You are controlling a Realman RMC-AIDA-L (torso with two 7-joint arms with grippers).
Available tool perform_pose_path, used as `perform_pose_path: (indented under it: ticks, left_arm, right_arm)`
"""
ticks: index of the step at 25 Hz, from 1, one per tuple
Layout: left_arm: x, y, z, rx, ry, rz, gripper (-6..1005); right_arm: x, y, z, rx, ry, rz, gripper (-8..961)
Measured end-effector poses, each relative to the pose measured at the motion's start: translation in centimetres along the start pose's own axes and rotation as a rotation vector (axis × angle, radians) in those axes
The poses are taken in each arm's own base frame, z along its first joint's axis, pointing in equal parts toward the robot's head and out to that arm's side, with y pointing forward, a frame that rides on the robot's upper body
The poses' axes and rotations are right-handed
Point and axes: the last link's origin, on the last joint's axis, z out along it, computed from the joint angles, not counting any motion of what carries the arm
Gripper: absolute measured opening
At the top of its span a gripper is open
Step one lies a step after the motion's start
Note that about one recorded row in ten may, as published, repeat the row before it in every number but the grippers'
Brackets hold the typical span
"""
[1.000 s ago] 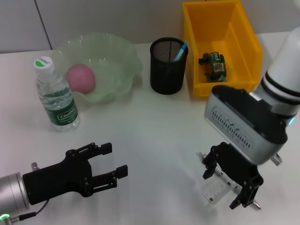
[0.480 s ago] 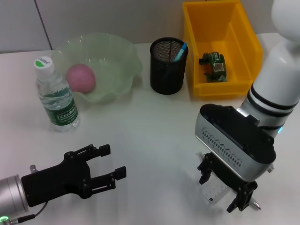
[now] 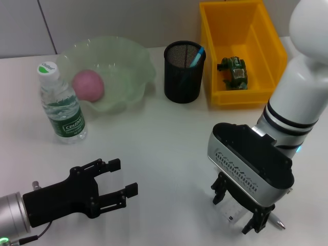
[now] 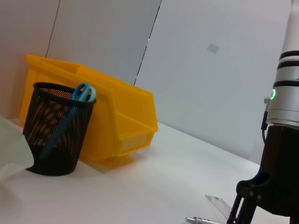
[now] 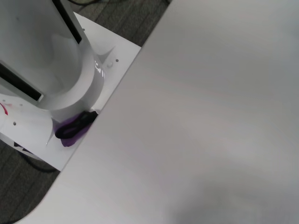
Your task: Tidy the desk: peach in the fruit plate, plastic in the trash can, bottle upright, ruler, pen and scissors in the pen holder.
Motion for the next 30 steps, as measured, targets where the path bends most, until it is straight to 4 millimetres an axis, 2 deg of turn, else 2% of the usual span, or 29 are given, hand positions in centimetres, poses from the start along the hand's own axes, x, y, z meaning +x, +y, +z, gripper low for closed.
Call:
perform_pose_path:
  ticks: [5,14,19,24,25,26,27,28,29,30]
  left_arm:
    - [0.0,0.0,0.0,-0.001,0.0,0.0,811]
    - [0.0,0.0,0.0,-0.002,0.001,-0.002,810]
    - [0.0,0.1,0.0,-0.002,0.002,-0.009,810]
    - [0.1,0.0,0.1,-0.006,0.002,-0.007,810]
    - [0.2,0.0,0.1,-0.007,0.003,-0.006,810]
    - [0.2,0.0,0.1,-0.007,0.003,-0.006,810]
    - [0.2,0.0,0.1,-0.008,0.004,-0.006,810]
    - [0.2,0.0,0.3,-0.01,0.006,-0.007,810]
    - [0.2,0.0,0.3,-0.01,0.006,-0.007,810]
    - [0.3,0.0,0.3,-0.011,0.008,-0.007,810]
  right_arm:
    - [-0.1,-0.2,0.2,0.011,0.003,-0.003,713]
    - [0.1,-0.3,0.4,0.032,0.003,0.003,515]
    - [0.1,-0.6,-0.4,0.068,-0.021,0.019,405]
    - [0.4,-1.7,-3.3,0.188,-0.13,0.079,383]
    - [0.8,-2.3,-5.1,0.275,-0.201,0.124,383]
    - [0.8,-2.3,-5.1,0.275,-0.201,0.124,382]
    - [1.0,-2.6,-6.0,0.328,-0.241,0.15,382]
    - [1.4,-3.1,-7.9,0.427,-0.337,0.208,382]
    - [1.4,-3.1,-7.9,0.427,-0.337,0.208,382]
    - [1.8,-3.5,-9.3,0.515,-0.419,0.269,382]
